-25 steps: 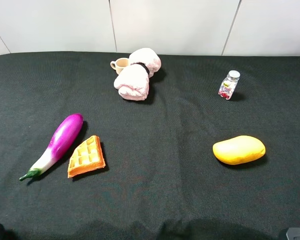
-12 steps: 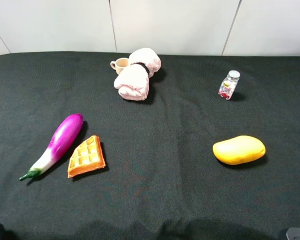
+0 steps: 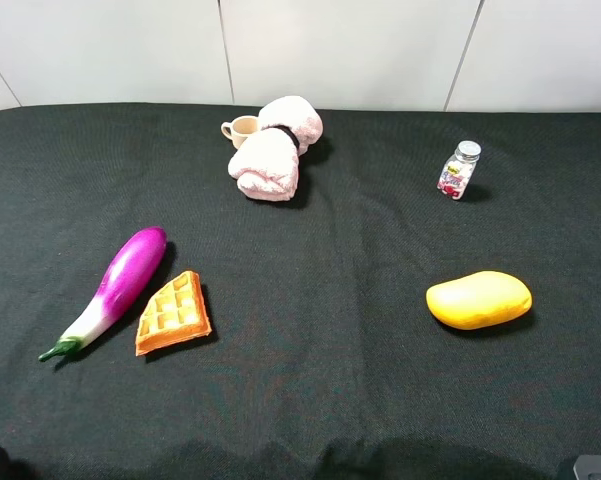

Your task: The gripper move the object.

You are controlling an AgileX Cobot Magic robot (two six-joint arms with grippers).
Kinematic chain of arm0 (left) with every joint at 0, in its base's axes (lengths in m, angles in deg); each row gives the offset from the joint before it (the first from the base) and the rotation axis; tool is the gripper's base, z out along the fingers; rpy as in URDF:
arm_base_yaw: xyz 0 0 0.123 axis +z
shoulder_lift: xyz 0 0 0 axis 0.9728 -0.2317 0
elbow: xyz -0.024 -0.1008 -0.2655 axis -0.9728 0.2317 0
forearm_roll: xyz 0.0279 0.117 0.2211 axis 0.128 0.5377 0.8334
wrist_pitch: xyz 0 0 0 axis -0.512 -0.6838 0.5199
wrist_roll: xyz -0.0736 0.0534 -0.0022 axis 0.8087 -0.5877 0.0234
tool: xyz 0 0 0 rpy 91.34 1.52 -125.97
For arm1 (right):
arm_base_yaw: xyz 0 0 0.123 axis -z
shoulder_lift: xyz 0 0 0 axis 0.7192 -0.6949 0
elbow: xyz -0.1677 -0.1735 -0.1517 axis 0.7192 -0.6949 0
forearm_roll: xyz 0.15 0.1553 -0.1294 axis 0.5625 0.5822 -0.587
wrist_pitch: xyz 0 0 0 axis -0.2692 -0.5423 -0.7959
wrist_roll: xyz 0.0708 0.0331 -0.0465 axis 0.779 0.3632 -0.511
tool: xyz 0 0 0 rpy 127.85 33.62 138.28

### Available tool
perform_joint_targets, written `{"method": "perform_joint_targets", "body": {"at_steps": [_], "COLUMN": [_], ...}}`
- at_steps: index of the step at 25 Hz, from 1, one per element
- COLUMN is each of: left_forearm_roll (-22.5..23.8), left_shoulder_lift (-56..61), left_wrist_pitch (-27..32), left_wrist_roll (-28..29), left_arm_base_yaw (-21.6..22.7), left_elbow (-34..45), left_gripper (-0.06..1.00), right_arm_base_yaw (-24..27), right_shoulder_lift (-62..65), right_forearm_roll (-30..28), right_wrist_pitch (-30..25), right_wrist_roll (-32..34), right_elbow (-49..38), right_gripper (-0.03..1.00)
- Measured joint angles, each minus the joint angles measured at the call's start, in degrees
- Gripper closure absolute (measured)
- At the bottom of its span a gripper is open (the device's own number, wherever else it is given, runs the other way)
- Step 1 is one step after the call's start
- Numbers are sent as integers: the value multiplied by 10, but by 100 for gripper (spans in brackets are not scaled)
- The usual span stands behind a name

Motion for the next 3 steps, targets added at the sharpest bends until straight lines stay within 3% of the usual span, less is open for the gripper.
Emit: {"method": "perform_joint_targets", "body": {"at_steps": [3], "left_forearm_roll": [0], "left_shoulder_lift": [0], "left_wrist_pitch": [0], "left_wrist_roll": [0], "left_arm_base_yaw": [0], "left_elbow": [0], "left_gripper": [8], "right_arm_base_yaw": [0], "right_shoulder_lift": [0], "right_forearm_roll": [0], "right_wrist_pitch": [0], "right_wrist_roll": [0], "right_elbow": [0], "right_gripper": [27]}}
